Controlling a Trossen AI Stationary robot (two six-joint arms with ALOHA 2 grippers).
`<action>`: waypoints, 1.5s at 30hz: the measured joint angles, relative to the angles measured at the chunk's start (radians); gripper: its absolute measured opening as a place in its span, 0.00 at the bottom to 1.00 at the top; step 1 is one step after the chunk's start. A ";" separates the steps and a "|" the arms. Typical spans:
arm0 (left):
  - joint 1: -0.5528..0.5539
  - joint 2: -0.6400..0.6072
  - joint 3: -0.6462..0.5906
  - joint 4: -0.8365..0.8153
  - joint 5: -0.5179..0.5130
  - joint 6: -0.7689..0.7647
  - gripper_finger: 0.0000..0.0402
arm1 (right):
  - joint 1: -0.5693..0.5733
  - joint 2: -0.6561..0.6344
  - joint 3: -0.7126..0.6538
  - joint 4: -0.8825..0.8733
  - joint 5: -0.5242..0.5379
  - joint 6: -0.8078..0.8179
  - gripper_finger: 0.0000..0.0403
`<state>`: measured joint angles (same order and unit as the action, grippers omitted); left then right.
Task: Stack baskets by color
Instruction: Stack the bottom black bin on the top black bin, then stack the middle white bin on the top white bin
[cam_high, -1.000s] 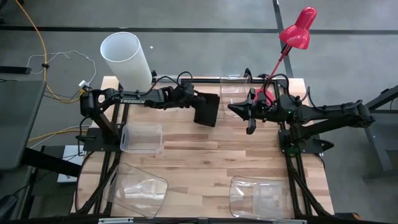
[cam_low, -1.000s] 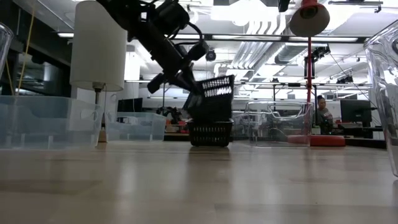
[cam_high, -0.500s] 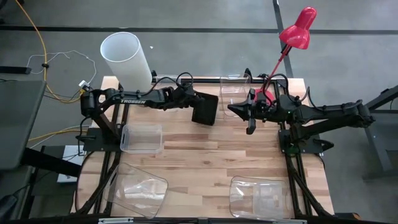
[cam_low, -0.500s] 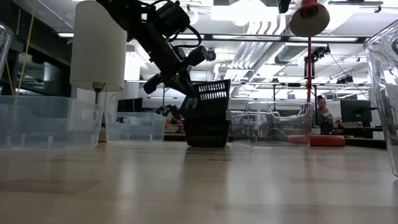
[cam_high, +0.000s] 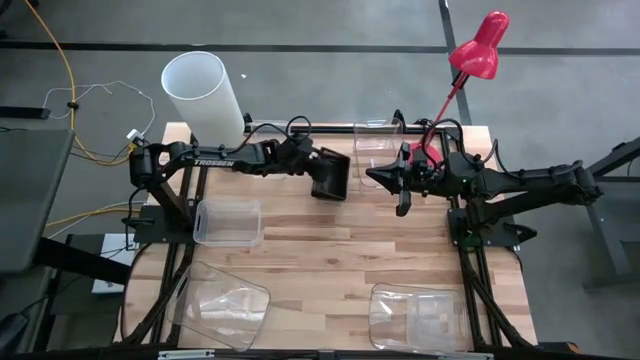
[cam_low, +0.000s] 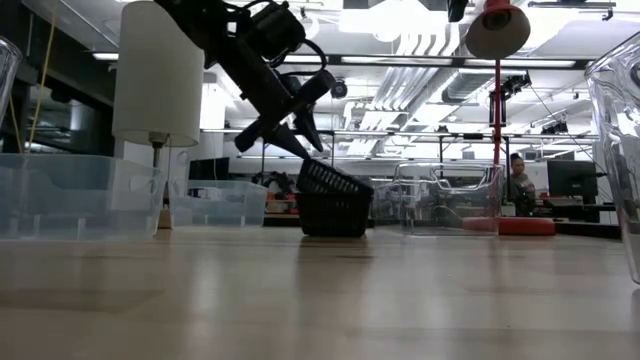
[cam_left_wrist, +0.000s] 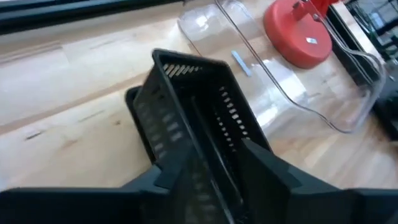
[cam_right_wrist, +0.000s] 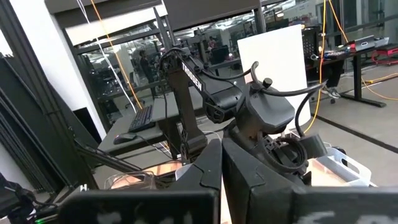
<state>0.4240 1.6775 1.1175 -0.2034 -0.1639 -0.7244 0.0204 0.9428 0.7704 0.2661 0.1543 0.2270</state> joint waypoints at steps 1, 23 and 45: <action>0.002 -0.001 0.000 0.002 0.011 0.007 0.34 | 0.000 0.000 0.000 0.000 0.000 0.000 0.00; -0.011 -0.327 0.001 0.063 0.285 0.229 0.40 | 0.000 0.000 0.000 0.000 0.000 0.026 0.00; -0.487 -0.754 -0.324 0.113 -0.027 0.298 0.01 | 0.000 0.000 0.000 0.000 0.011 0.043 0.00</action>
<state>-0.0628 0.9236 0.7931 -0.0905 -0.1905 -0.4266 0.0200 0.9432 0.7700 0.2665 0.1654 0.2703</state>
